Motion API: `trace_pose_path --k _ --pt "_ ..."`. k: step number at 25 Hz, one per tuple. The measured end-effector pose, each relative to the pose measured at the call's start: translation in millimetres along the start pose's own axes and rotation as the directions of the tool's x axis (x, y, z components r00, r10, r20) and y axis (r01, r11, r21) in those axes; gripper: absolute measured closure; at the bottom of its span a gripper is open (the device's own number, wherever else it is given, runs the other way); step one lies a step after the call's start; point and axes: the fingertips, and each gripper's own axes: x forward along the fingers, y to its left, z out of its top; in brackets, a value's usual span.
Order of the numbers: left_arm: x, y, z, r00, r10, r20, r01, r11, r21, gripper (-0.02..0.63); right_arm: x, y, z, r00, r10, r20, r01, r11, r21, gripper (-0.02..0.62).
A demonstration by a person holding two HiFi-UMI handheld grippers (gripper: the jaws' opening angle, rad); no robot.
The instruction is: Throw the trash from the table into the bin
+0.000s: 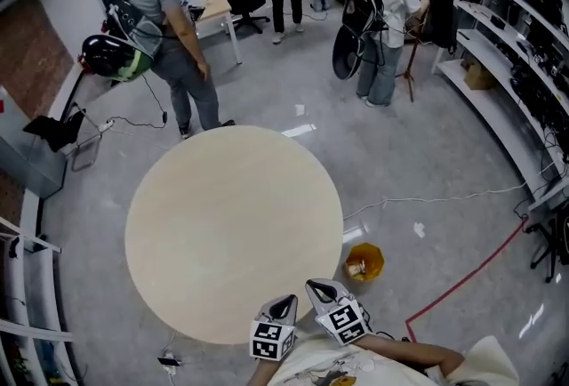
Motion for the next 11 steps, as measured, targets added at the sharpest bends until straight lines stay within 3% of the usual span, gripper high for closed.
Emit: trace_pose_path --k 4,11 --pt "1 15 3 1.000 0.004 0.004 -0.004 1.000 -0.028 0.600 7 -7 3 1.000 -0.018 -0.015 0.018 1.000 0.011 0.590" --pt "12 18 11 1.000 -0.008 0.017 0.008 1.000 0.012 0.600 8 -23 0 0.998 -0.060 -0.004 0.060 0.998 0.023 0.590"
